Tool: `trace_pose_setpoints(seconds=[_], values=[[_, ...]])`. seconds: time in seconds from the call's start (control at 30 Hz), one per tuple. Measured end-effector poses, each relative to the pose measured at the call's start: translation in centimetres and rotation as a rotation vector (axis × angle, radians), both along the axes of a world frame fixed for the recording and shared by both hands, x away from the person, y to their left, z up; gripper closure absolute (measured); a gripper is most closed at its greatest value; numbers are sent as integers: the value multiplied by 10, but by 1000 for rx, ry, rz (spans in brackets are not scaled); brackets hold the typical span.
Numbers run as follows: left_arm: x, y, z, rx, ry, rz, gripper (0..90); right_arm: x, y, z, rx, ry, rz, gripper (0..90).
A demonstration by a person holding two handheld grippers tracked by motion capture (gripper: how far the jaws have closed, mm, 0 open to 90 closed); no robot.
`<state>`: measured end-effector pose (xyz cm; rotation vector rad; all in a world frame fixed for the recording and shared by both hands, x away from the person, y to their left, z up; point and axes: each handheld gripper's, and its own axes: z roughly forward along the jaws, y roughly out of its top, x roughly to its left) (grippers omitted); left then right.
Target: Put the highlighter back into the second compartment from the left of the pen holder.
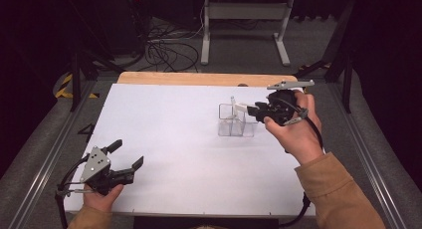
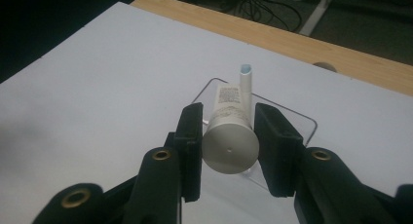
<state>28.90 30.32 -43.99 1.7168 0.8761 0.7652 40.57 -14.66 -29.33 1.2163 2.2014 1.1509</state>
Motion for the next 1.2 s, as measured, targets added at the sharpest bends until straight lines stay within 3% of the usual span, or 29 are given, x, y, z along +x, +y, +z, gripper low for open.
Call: trace_pose_setpoints(seconds=[0.4, 1.2], values=[[0, 0, 0, 0, -3, 0, 131, 14, -7, -7, -70, 37, -114, 656], [0, 0, 0, 1, -2, 0, 131, 33, -8, -22, -118, 127, -145, 655]])
